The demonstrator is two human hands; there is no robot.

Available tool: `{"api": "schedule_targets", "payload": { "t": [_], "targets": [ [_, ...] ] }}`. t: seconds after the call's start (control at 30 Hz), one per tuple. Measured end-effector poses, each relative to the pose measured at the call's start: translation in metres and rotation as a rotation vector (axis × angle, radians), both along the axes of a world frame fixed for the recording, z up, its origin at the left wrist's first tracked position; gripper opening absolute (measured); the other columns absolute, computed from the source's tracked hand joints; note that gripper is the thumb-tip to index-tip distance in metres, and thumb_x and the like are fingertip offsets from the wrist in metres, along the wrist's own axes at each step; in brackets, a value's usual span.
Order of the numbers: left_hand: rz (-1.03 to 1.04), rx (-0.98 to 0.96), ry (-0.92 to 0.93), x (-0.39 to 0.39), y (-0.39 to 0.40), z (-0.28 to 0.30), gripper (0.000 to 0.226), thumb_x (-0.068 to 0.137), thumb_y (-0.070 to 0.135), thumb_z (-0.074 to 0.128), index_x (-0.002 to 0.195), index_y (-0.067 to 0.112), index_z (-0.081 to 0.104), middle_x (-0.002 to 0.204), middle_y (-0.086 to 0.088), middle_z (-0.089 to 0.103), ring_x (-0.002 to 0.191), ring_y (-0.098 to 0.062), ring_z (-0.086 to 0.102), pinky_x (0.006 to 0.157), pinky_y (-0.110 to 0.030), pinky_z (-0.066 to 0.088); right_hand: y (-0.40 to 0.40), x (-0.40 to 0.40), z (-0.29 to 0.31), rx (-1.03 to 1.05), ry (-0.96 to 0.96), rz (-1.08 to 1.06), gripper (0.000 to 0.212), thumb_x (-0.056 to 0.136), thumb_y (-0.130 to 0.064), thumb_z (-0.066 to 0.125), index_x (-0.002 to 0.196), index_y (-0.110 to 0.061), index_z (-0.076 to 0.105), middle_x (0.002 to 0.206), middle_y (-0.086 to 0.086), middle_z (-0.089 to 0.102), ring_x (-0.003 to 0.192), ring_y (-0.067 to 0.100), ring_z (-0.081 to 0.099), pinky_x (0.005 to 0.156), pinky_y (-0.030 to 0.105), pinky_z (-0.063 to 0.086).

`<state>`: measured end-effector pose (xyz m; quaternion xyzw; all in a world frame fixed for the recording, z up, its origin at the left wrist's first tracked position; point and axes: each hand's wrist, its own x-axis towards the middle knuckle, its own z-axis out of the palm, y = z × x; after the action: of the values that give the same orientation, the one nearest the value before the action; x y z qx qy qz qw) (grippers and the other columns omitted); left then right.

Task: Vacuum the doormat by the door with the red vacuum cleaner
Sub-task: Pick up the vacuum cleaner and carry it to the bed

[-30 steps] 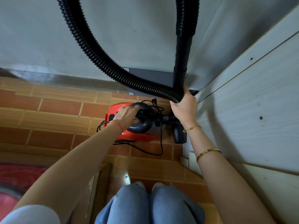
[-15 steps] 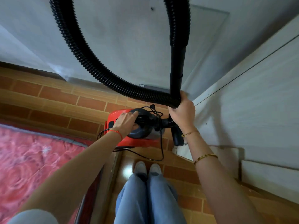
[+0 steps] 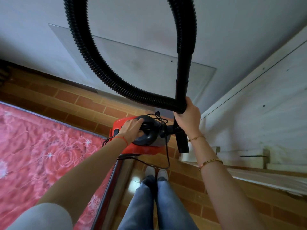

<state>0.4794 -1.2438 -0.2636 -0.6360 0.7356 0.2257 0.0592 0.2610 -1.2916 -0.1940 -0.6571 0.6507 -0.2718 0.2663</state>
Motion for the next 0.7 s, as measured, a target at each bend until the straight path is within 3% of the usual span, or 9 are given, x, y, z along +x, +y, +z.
{"api": "schedule_targets", "payload": {
  "t": [0.13, 0.33, 0.5, 0.63, 0.7],
  "targets": [
    [0.027, -0.016, -0.015, 0.008, 0.028, 0.024, 0.036, 0.081, 0.013, 0.062, 0.113, 0.004, 0.05, 0.1, -0.017, 0.066, 0.092, -0.037, 0.062, 0.072, -0.041, 0.045, 0.019, 0.008, 0.023, 0.013, 0.01, 0.047, 0.035, 0.084, -0.021, 0.066, 0.116, -0.015, 0.056, 0.092, -0.001, 0.068, 0.079, 0.012, 0.059, 0.068, 0.025, 0.047],
    [0.105, -0.029, -0.044, 0.008, 0.077, 0.049, 0.035, 0.08, 0.017, 0.062, 0.111, 0.006, 0.051, 0.102, -0.016, 0.066, 0.092, -0.037, 0.062, 0.073, -0.04, 0.045, 0.053, 0.011, 0.04, 0.019, 0.007, 0.12, 0.027, 0.087, -0.025, 0.063, 0.112, -0.019, 0.056, 0.082, -0.011, 0.059, 0.075, 0.01, 0.058, 0.064, 0.024, 0.045],
    [0.216, -0.043, -0.098, -0.007, 0.133, 0.057, 0.038, 0.081, 0.023, 0.062, 0.116, 0.009, 0.052, 0.105, -0.013, 0.065, 0.096, -0.034, 0.062, 0.074, -0.038, 0.044, 0.083, 0.001, 0.042, 0.007, -0.074, 0.243, 0.025, 0.084, -0.022, 0.067, 0.107, -0.02, 0.058, 0.082, -0.012, 0.062, 0.077, 0.008, 0.059, 0.06, 0.013, 0.039],
    [0.339, -0.05, -0.116, -0.027, 0.183, 0.064, 0.04, 0.081, 0.025, 0.063, 0.117, 0.01, 0.052, 0.105, -0.012, 0.065, 0.098, -0.034, 0.062, 0.076, -0.038, 0.044, 0.109, -0.008, 0.047, -0.009, -0.102, 0.375, 0.029, 0.082, -0.021, 0.07, 0.11, -0.018, 0.06, 0.085, -0.01, 0.064, 0.079, 0.008, 0.061, 0.065, 0.015, 0.045],
    [0.419, -0.036, -0.118, -0.039, 0.21, 0.067, 0.04, 0.082, 0.025, 0.064, 0.118, 0.009, 0.053, 0.107, -0.013, 0.064, 0.1, -0.034, 0.061, 0.077, -0.037, 0.043, 0.123, -0.01, 0.051, 0.002, -0.089, 0.438, 0.031, 0.082, -0.017, 0.07, 0.112, -0.016, 0.06, 0.084, -0.01, 0.062, 0.075, 0.006, 0.057, 0.061, 0.008, 0.039]
  ]
}}
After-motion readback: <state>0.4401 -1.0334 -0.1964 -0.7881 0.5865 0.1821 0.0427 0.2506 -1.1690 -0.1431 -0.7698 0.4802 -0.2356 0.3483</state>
